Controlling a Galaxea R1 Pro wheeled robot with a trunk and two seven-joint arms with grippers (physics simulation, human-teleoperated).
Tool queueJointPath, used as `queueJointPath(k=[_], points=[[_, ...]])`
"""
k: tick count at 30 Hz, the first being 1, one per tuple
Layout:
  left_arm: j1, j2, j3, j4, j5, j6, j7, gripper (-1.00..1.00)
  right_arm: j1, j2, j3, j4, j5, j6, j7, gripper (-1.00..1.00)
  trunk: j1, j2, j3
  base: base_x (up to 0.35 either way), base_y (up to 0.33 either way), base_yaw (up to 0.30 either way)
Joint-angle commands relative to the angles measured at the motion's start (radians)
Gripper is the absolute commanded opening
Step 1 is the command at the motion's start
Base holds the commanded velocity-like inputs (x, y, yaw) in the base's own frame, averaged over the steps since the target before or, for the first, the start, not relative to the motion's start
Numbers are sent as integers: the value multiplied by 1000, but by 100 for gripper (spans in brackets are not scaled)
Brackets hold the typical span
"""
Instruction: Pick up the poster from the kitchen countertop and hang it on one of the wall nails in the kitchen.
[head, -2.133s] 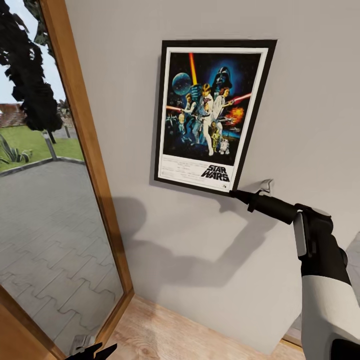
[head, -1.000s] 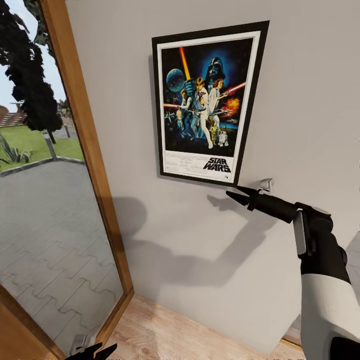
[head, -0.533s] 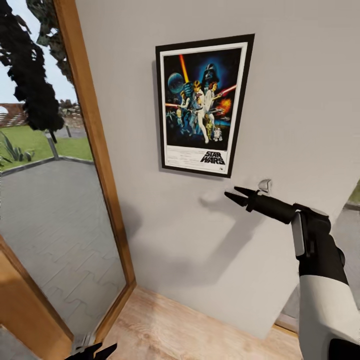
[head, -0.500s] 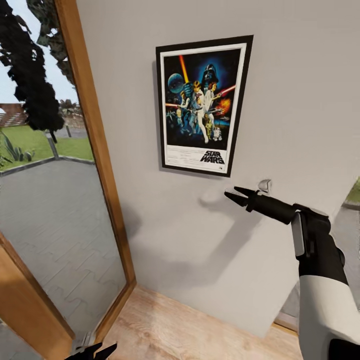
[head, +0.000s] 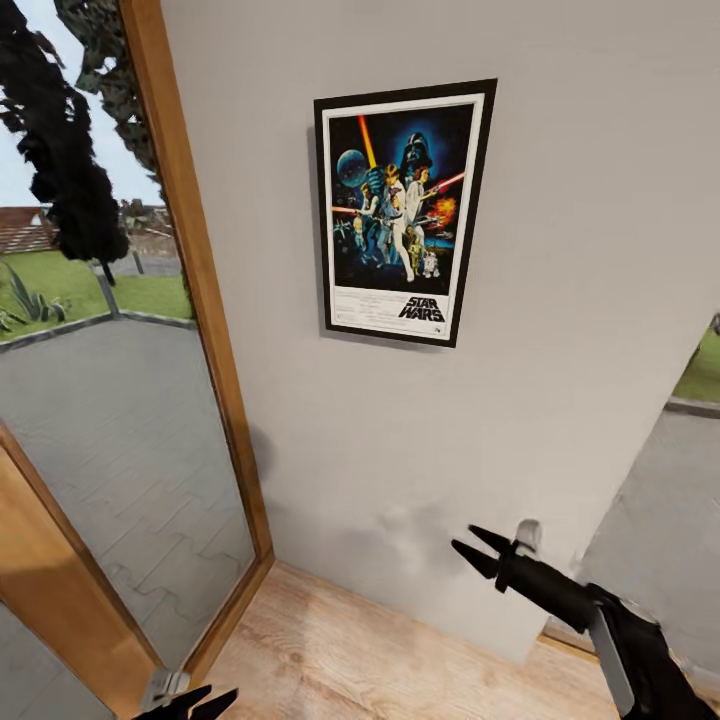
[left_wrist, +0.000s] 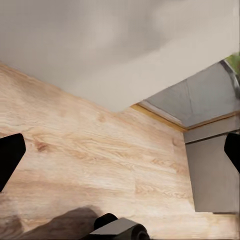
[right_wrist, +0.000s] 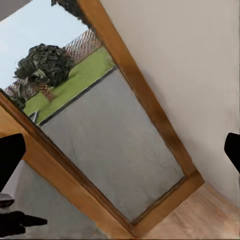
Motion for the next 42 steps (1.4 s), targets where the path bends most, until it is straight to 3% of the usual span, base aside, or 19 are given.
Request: queueJointPath(k=[1, 4, 5, 6, 8, 10, 12, 13, 18, 21, 26, 28, 30, 33, 38, 42], points=[[-1, 0, -1, 0, 3, 10, -19, 100, 31, -10, -2, 84, -4, -31, 2, 100, 1, -2, -2, -3, 0, 0], [-1, -1, -7, 0, 3, 15, -36, 100, 71, -85, -3, 355, 0, -132, 0, 100, 1, -2, -2, -1, 0, 0], [-1, -2, -8, 2, 2, 17, -37, 100, 78, -124, -3, 474, 1, -158, -8, 100, 1, -2, -2, 0, 0, 0], [-1, -2, 0, 8, 0, 18, -38, 100, 84, -178, -2, 653, 1, -178, -74, 100, 1, -2, -2, 0, 0, 0], [-1, -1, 2, 13, 0, 18, -38, 100, 84, -187, -1, 692, 1, -181, -113, 100, 1, -2, -2, 0, 0, 0], [-1, 0, 4, 59, -1, 16, -38, 100, 85, -197, 1, 751, 2, -196, -202, 100, 1, -2, -2, 0, 0, 0], [-1, 8, 4, 130, -1, 13, -37, 100, 85, -200, 4, 806, 2, -238, -269, 100, 1, -2, -2, 0, 0, 0], [-1, 34, 6, 244, -1, 9, -31, 100, 86, -199, 9, 921, 57, -315, -366, 100, 1, -2, -2, 0, 0, 0], [-1, 54, 6, 299, 1, 7, 31, 100, 86, -196, 10, 943, 94, -327, -461, 100, 1, -2, -2, 0, 0, 0], [-1, 60, 6, 327, 4, 4, 232, 100, 86, -193, 10, 949, 105, -329, -568, 100, 1, -2, -2, 0, 0, 0], [-1, 58, 6, 336, 5, 2, 459, 100, 86, -188, 10, 953, 108, -331, -657, 100, 1, -2, 2, 0, 0, 0], [-1, 54, 5, 336, 5, 2, 511, 100, 86, -183, 10, 953, 109, -332, -676, 100, 1, -2, 5, 0, 0, 0], [-1, 36, 5, 338, 5, 1, 625, 100, 86, -170, 10, 954, 111, -333, -734, 100, 1, -2, 8, 0, 0, 0], [-1, 21, 5, 338, 4, -5, 717, 100, 86, -159, 10, 954, 111, -334, -793, 100, 1, -2, 13, 0, 0, 0], [-1, -13, 5, 339, 2, -68, 849, 100, 86, -140, 10, 954, 112, -335, -876, 100, 1, -2, 21, 0, 0, 0], [-1, -39, 4, 351, 1, -108, 914, 100, 86, -127, 10, 954, 112, -335, -914, 100, 1, -2, 27, 0, 0, 16]])
